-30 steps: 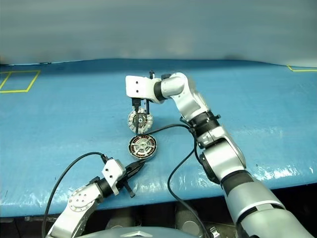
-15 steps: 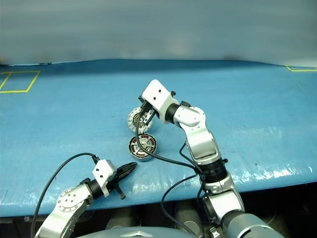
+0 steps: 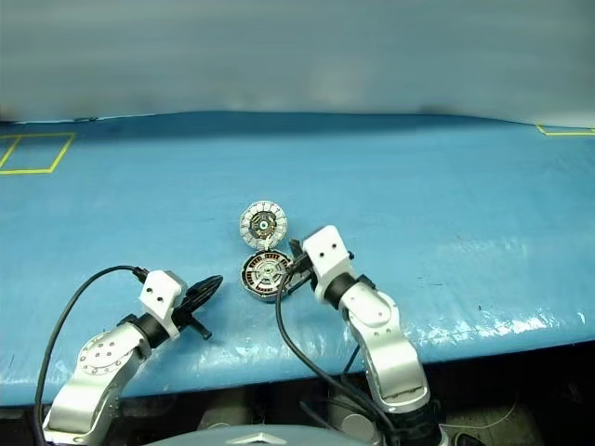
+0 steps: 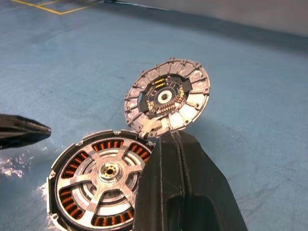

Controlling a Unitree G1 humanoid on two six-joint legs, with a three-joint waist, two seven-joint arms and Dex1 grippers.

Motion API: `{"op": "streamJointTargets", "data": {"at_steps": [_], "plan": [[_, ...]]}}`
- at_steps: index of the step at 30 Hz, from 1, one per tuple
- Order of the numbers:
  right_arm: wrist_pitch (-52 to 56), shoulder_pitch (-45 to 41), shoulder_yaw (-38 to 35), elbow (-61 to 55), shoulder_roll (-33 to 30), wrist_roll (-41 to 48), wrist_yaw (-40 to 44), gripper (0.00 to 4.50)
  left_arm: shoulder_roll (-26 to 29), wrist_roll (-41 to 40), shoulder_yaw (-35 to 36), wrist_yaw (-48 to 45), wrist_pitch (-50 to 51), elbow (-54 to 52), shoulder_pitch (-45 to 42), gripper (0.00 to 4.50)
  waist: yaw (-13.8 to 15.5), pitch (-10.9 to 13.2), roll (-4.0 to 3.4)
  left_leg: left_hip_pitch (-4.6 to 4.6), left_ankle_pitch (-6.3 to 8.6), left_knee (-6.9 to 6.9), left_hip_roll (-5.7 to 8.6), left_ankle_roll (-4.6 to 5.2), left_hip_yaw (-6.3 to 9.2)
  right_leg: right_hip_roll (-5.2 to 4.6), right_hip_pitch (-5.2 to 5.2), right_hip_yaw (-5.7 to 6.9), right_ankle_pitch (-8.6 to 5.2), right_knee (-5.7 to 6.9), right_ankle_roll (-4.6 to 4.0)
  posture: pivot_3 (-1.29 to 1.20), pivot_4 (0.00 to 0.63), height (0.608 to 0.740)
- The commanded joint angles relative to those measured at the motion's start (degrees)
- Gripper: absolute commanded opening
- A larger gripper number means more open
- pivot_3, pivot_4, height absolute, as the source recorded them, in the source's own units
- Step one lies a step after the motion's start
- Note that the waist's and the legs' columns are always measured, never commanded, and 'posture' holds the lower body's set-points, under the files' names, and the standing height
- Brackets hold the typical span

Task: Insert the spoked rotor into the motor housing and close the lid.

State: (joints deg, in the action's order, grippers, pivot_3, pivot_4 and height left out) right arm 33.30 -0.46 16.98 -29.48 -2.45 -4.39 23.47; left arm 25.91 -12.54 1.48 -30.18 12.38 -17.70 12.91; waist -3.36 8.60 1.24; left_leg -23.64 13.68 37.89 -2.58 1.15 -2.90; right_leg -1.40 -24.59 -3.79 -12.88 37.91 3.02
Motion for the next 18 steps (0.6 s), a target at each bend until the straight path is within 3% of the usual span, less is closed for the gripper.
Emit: {"op": "streamJointTargets", "data": {"at_steps": [1,10,12,18], "plan": [[-4.24,1.20,3.06,-0.85,-1.15,-0.71,-1.64,0.01,-0.71,-2.39,2.63,0.87,2.79,1.01,-2.99,0.00,0.04,-0.03,0.05,0.01,-0.01,0.01,0.00,-0.01,0.03,0.01,0.01,0.03,0.00,0.00,0.01,0.00,0.150,0.740],[-5.18,2.40,3.87,0.03,-1.59,4.25,-0.94,0.01,-4.56,-9.88,10.05,2.70,7.32,14.27,-17.61,0.00,0.78,-0.08,0.17,-0.01,-0.01,0.00,0.04,-0.01,0.08,0.05,0.05,0.08,0.02,-0.05,0.03,0.00,0.150,0.740],[-5.67,2.87,3.81,0.56,-1.76,4.95,-1.05,0.01,-6.17,-14.95,12.07,-0.90,7.77,17.76,-20.81,0.00,0.98,-0.08,0.20,-0.04,-0.01,0.00,0.04,-0.01,0.08,0.05,0.05,0.09,0.03,-0.09,0.05,0.00,0.150,0.740],[-6.23,4.41,4.58,0.87,-1.90,7.36,-0.61,0.01,-4.54,-18.71,11.08,-9.63,13.40,28.76,-29.16,0.00,1.26,-0.10,0.24,-0.08,-0.01,0.02,0.08,-0.01,0.03,0.11,0.07,0.10,0.05,-0.10,0.05,0.00,0.150,0.740]]}}
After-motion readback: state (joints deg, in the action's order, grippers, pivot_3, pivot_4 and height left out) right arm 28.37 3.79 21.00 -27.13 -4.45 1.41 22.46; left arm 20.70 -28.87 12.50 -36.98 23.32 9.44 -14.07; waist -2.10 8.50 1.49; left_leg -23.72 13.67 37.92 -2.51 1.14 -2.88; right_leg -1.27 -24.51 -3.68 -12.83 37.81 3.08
